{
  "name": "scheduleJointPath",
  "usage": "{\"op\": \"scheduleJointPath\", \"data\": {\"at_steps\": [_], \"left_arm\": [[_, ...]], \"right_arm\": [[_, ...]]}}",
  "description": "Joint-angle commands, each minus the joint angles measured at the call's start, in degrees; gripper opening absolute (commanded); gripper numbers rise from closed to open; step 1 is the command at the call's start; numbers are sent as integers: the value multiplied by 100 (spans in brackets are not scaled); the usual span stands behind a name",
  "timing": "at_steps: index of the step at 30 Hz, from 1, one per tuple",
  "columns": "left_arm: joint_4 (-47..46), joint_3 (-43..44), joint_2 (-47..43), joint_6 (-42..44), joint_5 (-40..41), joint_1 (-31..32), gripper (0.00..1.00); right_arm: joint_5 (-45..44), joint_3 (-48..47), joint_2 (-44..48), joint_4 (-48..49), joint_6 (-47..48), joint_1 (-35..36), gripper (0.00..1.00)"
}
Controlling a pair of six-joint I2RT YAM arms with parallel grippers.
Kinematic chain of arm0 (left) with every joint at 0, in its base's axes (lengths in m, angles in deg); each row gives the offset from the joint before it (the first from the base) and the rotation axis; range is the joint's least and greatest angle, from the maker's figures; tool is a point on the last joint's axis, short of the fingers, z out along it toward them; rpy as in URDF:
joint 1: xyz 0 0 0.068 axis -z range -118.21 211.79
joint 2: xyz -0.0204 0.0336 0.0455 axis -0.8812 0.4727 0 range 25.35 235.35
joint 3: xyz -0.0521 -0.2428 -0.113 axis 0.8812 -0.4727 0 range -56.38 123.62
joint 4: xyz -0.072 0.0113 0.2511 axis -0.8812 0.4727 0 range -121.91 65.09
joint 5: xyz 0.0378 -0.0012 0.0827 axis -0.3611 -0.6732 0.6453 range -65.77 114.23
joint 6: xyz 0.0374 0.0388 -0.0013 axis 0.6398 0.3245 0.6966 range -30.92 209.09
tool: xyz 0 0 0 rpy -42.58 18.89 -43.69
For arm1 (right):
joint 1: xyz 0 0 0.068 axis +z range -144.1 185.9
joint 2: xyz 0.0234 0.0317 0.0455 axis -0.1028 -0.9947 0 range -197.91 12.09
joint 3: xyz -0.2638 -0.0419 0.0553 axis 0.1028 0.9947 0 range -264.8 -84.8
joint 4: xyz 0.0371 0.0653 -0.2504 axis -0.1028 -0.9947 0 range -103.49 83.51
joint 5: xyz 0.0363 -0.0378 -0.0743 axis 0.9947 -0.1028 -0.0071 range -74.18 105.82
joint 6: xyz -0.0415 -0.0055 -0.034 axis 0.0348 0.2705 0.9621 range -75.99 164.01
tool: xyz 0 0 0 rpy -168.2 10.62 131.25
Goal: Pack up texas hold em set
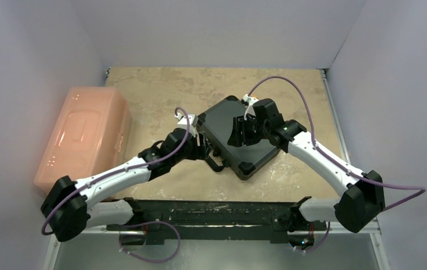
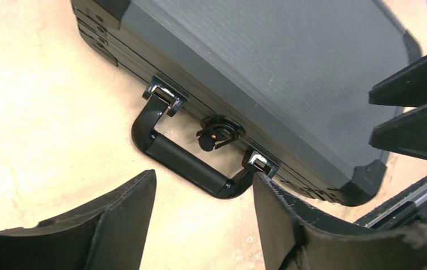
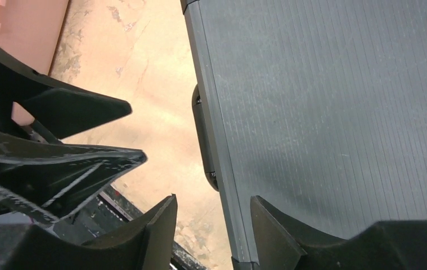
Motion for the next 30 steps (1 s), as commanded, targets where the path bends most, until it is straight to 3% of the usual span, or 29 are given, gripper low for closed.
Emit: {"op": "scheduleJointPath", "data": {"at_steps": [1,7,15,20,24,30], "left_arm": [[407,-61,-723,222,338,46,68],[1104,29,-1752,469,568,50,79],[2351,667,-2990,906,1196,45,89],[2930,1040,-3360,1193,1972,50,94],[3425,1582,-3673,920,2041,50,93],[3654,1981,-3806,1904,2612,49,93]], "right_arm": [[-163,-151,307,100,112,27,56],[-272,-142,682,195,121,23,73],[-525,-160,1225,321,165,29,88],[-748,23,1684,583,124,30,93],[-1068,107,2020,710,52,26,97],[-1599,394,2631,1164,-185,24,99]]}}
